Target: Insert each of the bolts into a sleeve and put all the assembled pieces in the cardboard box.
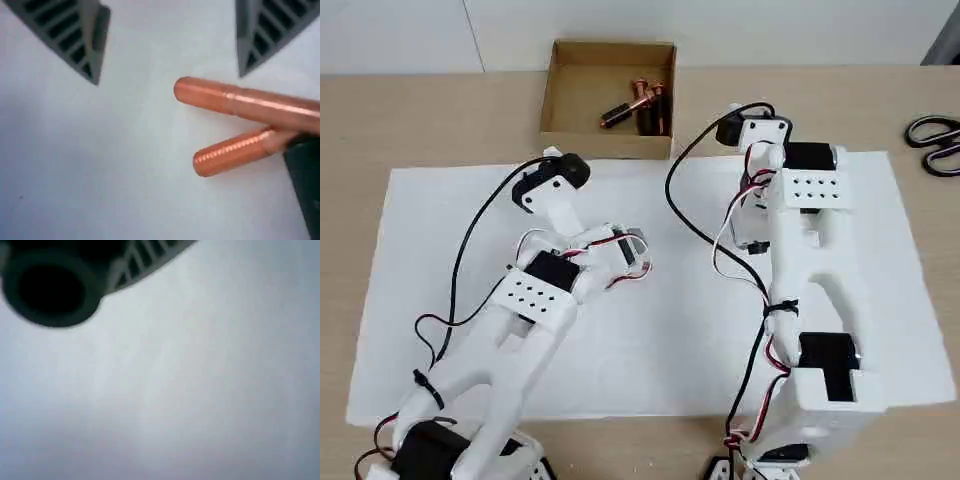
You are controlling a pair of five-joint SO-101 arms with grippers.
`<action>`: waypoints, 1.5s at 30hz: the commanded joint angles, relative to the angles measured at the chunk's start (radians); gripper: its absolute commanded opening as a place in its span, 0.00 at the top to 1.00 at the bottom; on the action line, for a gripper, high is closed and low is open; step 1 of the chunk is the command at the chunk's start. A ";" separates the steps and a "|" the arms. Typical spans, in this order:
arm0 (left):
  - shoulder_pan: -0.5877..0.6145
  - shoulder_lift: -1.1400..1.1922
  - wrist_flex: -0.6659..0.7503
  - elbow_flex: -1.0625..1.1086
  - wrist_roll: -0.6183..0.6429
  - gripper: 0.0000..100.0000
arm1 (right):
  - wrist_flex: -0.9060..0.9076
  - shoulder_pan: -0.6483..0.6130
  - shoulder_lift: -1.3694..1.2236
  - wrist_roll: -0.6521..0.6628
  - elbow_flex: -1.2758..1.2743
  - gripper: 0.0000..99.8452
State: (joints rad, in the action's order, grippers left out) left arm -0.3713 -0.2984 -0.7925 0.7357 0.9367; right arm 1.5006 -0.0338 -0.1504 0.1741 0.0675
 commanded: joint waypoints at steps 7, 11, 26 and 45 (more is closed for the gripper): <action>-0.009 -0.002 0.023 0.021 0.008 0.83 | -0.013 0.001 0.067 -0.014 0.006 0.99; -0.009 -0.002 0.025 0.033 0.025 0.83 | -0.013 -0.002 0.067 -0.014 0.006 0.99; -0.006 -0.002 0.097 0.088 0.063 0.83 | -0.013 -0.002 0.062 -0.015 0.005 0.99; -0.006 0.132 0.195 0.082 0.063 0.83 | -0.013 0.001 0.062 -0.035 0.005 0.99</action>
State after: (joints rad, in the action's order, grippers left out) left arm -0.3759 -0.1849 -0.6176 0.8753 0.9950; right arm 1.5006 -0.0338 -0.1504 0.1496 0.0675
